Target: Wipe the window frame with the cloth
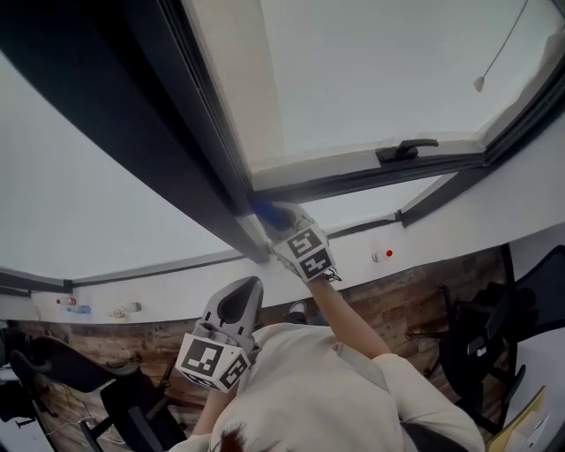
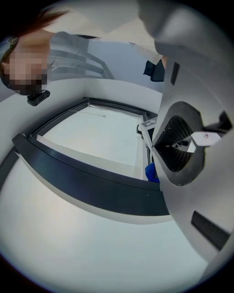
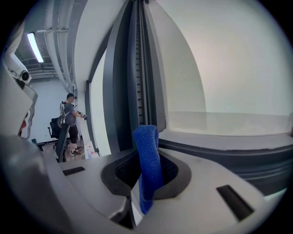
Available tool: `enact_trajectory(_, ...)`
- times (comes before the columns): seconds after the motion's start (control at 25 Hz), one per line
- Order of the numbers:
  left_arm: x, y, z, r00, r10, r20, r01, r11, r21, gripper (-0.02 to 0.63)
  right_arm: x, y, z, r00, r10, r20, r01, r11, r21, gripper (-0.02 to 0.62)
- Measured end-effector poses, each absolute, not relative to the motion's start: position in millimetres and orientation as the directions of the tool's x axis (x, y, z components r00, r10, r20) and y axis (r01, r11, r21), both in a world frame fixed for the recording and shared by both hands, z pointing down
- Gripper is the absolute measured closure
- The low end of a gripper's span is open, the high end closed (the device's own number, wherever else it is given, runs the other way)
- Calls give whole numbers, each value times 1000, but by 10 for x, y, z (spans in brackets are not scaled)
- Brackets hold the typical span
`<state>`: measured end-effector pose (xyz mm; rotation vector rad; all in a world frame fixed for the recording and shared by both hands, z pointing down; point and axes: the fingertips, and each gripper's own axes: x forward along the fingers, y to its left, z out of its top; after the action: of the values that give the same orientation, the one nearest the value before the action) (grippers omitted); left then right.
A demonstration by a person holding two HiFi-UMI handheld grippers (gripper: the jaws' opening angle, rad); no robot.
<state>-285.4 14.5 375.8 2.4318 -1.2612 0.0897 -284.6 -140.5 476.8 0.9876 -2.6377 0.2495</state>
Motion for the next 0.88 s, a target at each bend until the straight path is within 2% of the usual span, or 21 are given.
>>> enact_trajectory(0.28, -3052, 150, 3791, 569, -787, 238, -810, -486, 328, 597, -2907, -1443, 4856, -711, -607, 356, -653, 757, -13, 546)
enact_trajectory(0.88, -2925, 89, 3745, 603, -766, 220, -786, -524, 329, 597, -2750, -1514, 4805, -685, -633, 360, -680, 733, -4, 546)
